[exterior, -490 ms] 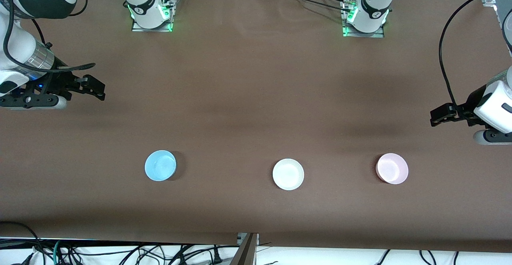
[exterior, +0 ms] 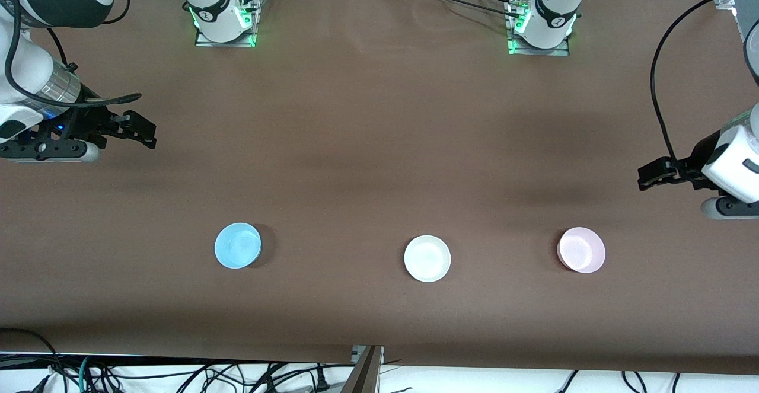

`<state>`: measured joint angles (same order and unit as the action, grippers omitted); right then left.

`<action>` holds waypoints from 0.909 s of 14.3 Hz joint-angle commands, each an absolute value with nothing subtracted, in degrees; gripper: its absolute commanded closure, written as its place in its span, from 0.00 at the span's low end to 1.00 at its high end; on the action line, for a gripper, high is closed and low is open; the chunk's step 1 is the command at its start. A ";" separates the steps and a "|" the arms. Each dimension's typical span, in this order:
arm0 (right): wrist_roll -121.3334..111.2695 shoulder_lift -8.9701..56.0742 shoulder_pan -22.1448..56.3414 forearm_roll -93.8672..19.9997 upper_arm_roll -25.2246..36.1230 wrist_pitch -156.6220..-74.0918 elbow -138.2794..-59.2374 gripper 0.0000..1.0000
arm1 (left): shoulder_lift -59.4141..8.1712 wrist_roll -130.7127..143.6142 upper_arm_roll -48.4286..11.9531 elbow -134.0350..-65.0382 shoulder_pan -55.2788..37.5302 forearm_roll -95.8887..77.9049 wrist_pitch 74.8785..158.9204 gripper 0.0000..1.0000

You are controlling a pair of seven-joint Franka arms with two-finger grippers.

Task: Stack pink and blue bowls on white bowl
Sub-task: 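Move the left gripper down over the pink bowl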

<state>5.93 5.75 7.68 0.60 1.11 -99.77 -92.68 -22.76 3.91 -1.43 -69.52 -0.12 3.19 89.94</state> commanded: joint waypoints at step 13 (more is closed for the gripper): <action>6.33 5.36 8.09 -0.18 1.14 -100.37 -92.72 0.00 | -41.92 1.76 -1.41 -81.28 5.98 2.37 124.15 0.00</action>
